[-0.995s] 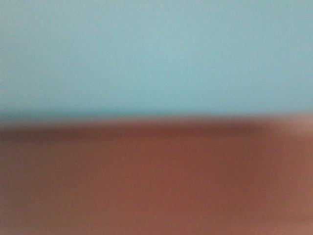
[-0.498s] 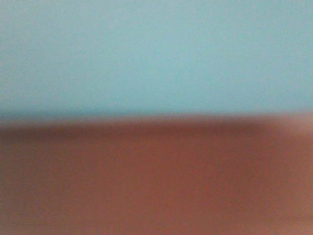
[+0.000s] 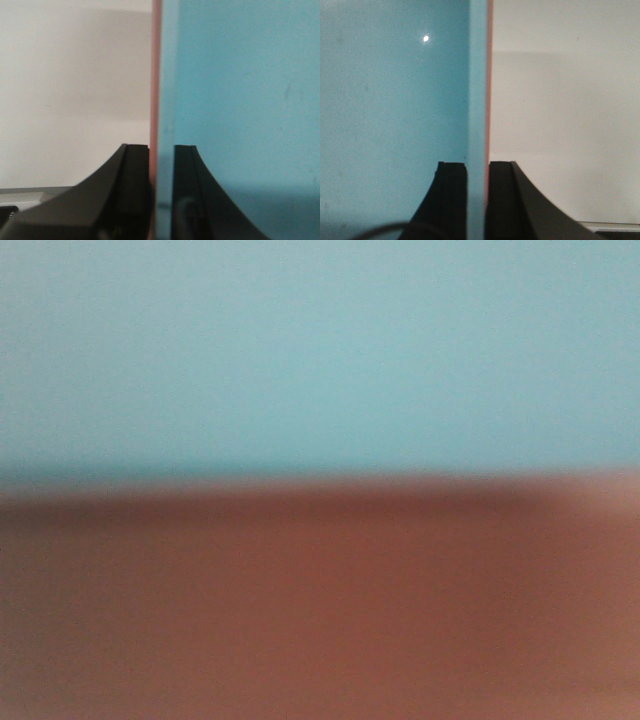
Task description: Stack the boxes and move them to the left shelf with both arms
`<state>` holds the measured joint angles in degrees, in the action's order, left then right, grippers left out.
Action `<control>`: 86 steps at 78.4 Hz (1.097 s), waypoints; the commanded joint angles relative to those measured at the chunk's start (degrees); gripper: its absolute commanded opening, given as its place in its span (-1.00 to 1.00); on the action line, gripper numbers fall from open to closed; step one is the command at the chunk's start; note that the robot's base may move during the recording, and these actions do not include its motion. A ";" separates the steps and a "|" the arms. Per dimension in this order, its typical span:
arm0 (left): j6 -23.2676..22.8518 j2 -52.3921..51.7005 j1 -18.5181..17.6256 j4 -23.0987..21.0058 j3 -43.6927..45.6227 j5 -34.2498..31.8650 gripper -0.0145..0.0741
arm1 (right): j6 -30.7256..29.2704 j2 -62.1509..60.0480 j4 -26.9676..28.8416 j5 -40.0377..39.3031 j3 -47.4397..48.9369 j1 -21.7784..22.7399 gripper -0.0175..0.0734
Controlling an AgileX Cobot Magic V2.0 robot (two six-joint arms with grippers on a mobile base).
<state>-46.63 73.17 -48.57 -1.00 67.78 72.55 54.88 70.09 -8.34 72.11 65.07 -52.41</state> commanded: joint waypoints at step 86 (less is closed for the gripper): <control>0.00 -2.16 -0.74 -2.08 2.04 2.82 -0.67 | 0.05 -2.07 -0.49 2.89 2.09 -0.23 -0.47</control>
<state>-46.63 73.17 -48.57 -1.00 67.78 72.55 54.90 70.09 -8.38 72.11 65.07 -52.41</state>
